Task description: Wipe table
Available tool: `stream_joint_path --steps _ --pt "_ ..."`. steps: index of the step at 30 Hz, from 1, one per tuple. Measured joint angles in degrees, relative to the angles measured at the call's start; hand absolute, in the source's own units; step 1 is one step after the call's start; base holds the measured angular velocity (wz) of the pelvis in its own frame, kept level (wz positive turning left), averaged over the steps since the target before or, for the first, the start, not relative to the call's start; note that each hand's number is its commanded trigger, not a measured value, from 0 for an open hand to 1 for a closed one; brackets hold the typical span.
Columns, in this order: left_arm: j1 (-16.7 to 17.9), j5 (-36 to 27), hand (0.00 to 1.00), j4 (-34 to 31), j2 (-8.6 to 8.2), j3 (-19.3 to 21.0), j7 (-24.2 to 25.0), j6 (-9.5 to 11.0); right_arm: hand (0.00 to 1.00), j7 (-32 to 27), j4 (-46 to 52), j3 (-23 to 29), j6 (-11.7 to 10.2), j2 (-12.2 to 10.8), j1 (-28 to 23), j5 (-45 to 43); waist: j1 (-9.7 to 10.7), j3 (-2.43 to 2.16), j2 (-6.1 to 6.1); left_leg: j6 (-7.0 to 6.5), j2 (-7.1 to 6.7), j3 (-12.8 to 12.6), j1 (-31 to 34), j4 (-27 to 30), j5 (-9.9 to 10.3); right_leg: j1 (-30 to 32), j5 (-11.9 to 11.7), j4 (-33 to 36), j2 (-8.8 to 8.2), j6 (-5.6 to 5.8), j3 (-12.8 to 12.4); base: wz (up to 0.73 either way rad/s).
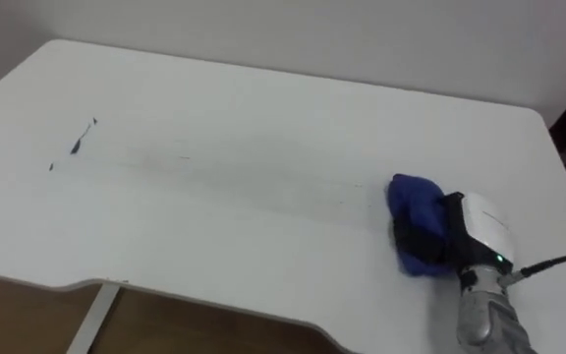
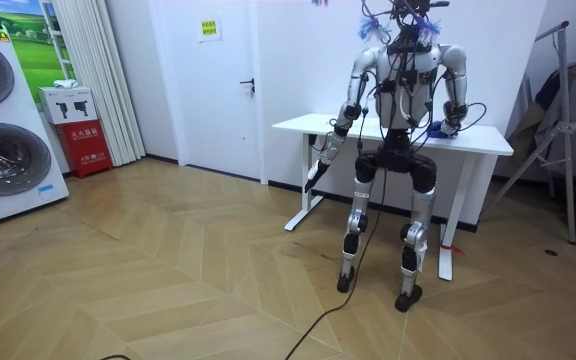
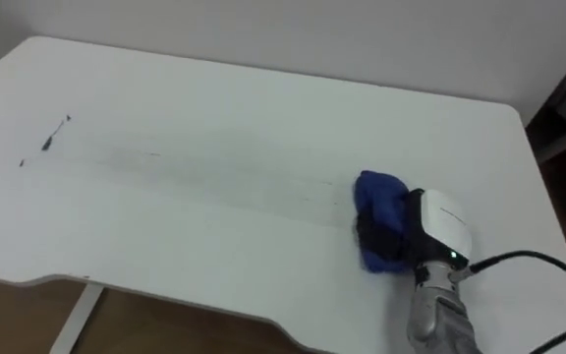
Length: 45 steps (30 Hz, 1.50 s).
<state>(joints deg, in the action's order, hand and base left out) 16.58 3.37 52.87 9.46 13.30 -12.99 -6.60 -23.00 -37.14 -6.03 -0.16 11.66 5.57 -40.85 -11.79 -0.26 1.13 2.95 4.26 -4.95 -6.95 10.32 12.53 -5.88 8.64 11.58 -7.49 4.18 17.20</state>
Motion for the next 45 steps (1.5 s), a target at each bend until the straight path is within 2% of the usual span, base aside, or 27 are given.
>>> stream_joint_path --steps 2,4,5,9,10,12,14,16,17,20,24,27,28,30,32,33,35,38,40,42,45 --pt "-1.4 -0.2 0.0 0.0 -0.22 -0.8 -0.1 0.0 1.0 3.7 0.6 -3.0 4.6 -0.1 3.9 -0.7 -1.8 -0.01 0.09 0.15 0.33 -1.2 0.3 0.0 -0.2 1.6 -0.3 0.9 0.36 -0.42 -1.3 -0.34" --pt "-1.7 -0.4 0.0 -0.2 -0.22 -1.9 -0.1 0.1 1.0 6.2 1.0 -5.8 7.2 0.0 6.7 -2.5 -2.8 -0.01 0.54 0.14 0.36 -1.5 0.4 -0.2 -0.4 2.3 -0.4 1.3 0.38 -0.6 -1.5 -0.17" --pt "-1.5 -0.4 0.0 -0.3 -0.18 -2.7 -0.2 0.0 1.0 7.7 1.1 -7.5 7.6 -0.1 8.4 -3.5 -3.1 0.02 0.87 0.13 0.33 -1.5 0.4 -0.6 -0.6 2.5 -0.4 1.3 0.38 -0.61 -1.5 -0.05" --pt "-0.5 -0.3 0.0 -0.3 -0.1 -2.5 -0.1 -0.6 1.0 8.7 -0.6 -8.3 7.0 0.6 10.2 -3.0 -6.0 0.43 2.05 0.12 0.32 -1.0 0.4 -0.6 -0.7 2.6 -0.4 1.1 0.43 -0.62 -1.2 0.05" --pt "1.2 -0.4 0.0 -0.3 -0.01 -2.4 0.0 -0.6 1.0 8.6 -1.2 -7.6 6.3 1.0 10.1 -2.0 -5.6 0.6 2.13 0.11 0.25 -0.2 0.4 -0.7 -0.7 2.0 -0.4 0.9 0.38 -0.54 -0.2 0.3" --pt "4.0 -0.3 0.0 -0.1 0.29 -1.2 0.3 -1.1 1.0 6.2 -4.7 -4.8 3.5 1.9 9.4 -0.4 -5.0 0.61 2.09 0.02 0.08 1.5 0.3 -0.7 -0.6 0.6 -0.5 -0.3 0.25 -0.44 1.9 0.41" --pt "5.0 -0.2 0.0 0.0 0.57 0.6 0.7 -1.3 1.0 4.2 -7.5 -1.4 0.7 2.8 7.9 0.7 -3.6 0.59 1.88 0.01 -0.17 3.0 0.2 -0.6 -0.6 -0.5 -0.5 -1.1 0.0 -0.37 3.9 0.52" --pt "6.6 -0.1 0.0 0.0 0.76 2.5 1.0 -1.3 1.0 2.5 -8.6 2.5 -0.2 3.6 6.5 0.9 -2.9 0.54 1.53 -0.07 -0.5 3.4 -0.2 -0.6 -0.7 -1.5 -0.1 -1.1 -0.41 0.17 4.7 0.38" --pt "7.7 -0.1 0.0 0.0 0.91 3.4 1.0 -1.3 1.0 1.8 -9.9 4.7 -1.0 4.4 5.3 0.9 -2.0 0.63 1.21 -0.09 -0.79 3.9 -0.6 -0.6 -0.7 -2.4 0.0 -1.3 -0.61 0.33 5.0 0.29" --pt "8.2 0.1 0.0 -0.1 1.45 6.1 1.2 -0.8 1.0 0.4 -10.8 10.0 -1.8 6.2 1.9 0.8 -1.0 0.48 0.94 -0.21 -1.1 4.2 -1.3 -0.7 -0.6 -3.6 0.1 -2.0 -0.73 0.47 5.0 0.08" --pt "7.0 -0.2 0.0 -0.4 1.4 5.4 1.2 -0.3 1.0 0.3 -11.6 11.2 -1.2 6.9 2.0 1.1 -0.1 0.16 0.86 -0.28 -1.06 3.9 -1.0 -0.8 -0.5 -3.5 0.2 -1.9 -0.72 0.65 4.9 -0.09" --pt "4.0 0.2 0.0 -0.9 1.01 2.0 1.3 -0.2 1.0 1.7 -11.5 7.2 2.7 6.9 4.7 0.3 -1.3 -0.15 0.66 -0.22 -0.74 2.6 -0.8 -0.6 -0.6 -2.4 0.1 -1.0 -0.44 0.49 3.3 -0.22" --pt "3.5 0.4 0.0 -0.9 0.73 1.9 1.3 -0.1 1.0 2.1 -11.5 6.7 3.3 6.9 5.3 0.2 -1.5 -0.13 0.72 -0.22 -0.69 2.5 -0.8 -0.6 -0.6 -2.2 0.1 -0.8 -0.44 0.47 3.0 -0.31" --pt "2.4 2.0 0.0 -1.1 -0.02 1.2 1.4 -0.2 1.0 4.1 -11.4 3.8 6.6 6.5 8.5 -0.3 -3.3 -0.13 1.0 -0.21 -0.49 1.7 -0.6 -0.8 -0.6 -0.6 -0.3 -0.2 -0.12 -0.09 1.3 -0.43" --pt "1.9 1.9 0.0 -1.0 0.03 0.6 1.6 -0.5 1.0 5.5 -11.4 0.6 7.7 6.5 10.8 -0.3 -4.4 0.0 1.39 -0.22 -0.49 1.7 -0.5 -0.9 -0.6 0.2 -0.3 0.2 0.08 -0.19 0.4 -0.28" --pt "1.9 1.9 0.0 -1.0 0.13 0.2 1.6 -0.5 1.0 5.9 -11.4 -0.2 7.7 6.5 11.3 -0.3 -4.9 0.01 1.51 -0.22 -0.49 1.8 -0.5 -0.9 -0.6 0.3 -0.4 0.2 0.15 -0.21 0.2 -0.11" --pt "2.1 1.9 0.0 -0.8 0.41 -0.2 2.2 -0.8 1.0 7.1 -11.2 -1.8 7.5 6.4 12.7 -0.7 -6.3 0.5 2.01 -0.22 -0.49 2.1 -0.5 -0.9 -0.6 0.3 -0.4 0.1 0.2 -0.22 0.3 0.04" --pt "4.9 1.8 0.0 -1.0 0.35 0.0 2.6 -1.7 1.0 7.1 -11.5 -1.7 7.1 6.7 13.2 -1.7 -7.5 0.61 1.94 -0.23 -0.49 2.7 -0.5 -1.0 -0.6 0.1 -0.4 -0.1 0.15 -0.21 1.3 0.13" --pt "6.9 1.8 0.0 -1.0 0.58 0.0 2.8 -2.2 1.0 6.7 -11.8 -1.3 6.8 7.2 12.8 -0.9 -6.7 0.67 1.7 -0.25 -0.52 3.6 -0.6 -1.0 -0.6 -0.4 -0.4 -0.5 0.05 -0.2 2.7 0.26" --pt "9.3 1.8 0.0 -1.0 0.91 0.2 3.4 -2.4 1.0 4.6 -11.8 -0.2 4.4 7.9 10.5 0.4 -5.4 0.67 1.2 -0.25 -0.66 4.8 -0.7 -0.9 -0.6 -1.3 -0.4 -1.0 -0.07 -0.18 4.3 0.34" --pt "9.7 1.9 0.0 -1.0 0.86 0.2 3.9 -2.4 1.0 2.9 -11.7 3.1 2.2 7.9 7.4 0.1 -3.3 0.56 0.83 -0.36 -1.14 6.3 -0.6 -0.8 -0.7 -2.5 -0.2 -1.4 -0.43 0.06 5.5 0.38"
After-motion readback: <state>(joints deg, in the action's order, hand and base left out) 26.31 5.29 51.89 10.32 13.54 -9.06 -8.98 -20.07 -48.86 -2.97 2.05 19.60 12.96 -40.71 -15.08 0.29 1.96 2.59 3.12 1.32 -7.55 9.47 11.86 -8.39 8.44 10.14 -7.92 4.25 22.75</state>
